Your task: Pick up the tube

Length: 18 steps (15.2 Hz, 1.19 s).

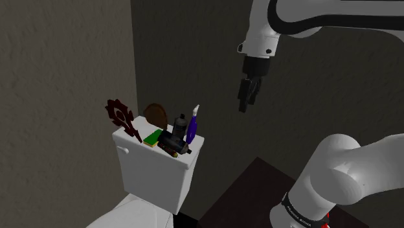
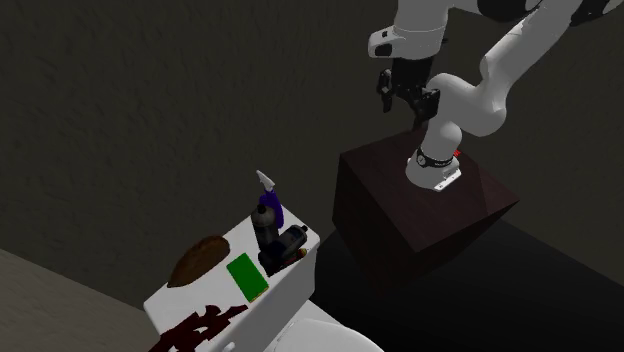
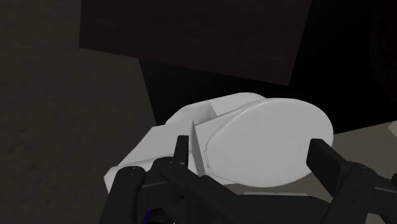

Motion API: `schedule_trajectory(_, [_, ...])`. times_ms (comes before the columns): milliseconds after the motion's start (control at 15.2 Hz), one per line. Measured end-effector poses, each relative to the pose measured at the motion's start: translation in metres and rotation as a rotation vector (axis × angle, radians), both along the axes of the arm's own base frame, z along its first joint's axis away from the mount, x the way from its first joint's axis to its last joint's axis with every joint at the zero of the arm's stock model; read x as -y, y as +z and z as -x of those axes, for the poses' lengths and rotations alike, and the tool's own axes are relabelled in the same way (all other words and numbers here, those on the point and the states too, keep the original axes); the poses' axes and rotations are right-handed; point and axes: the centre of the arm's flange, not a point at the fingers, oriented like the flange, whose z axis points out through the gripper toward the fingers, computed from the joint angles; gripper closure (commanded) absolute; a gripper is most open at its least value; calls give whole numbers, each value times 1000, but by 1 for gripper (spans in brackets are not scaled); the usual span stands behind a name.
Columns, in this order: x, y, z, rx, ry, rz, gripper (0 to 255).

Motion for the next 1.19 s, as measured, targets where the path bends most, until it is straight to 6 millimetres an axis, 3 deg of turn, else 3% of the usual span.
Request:
schedule_trajectory(132, [1,-3,-6,-4,14,11,0])
schedule_trajectory(330, [0,-20,-33,-24,93,75,0])
schedule_trajectory(792, [0,-72,-112,-80,309,246,0])
schedule_trajectory(1188, [-12,-120,-175,-127,498,395,0])
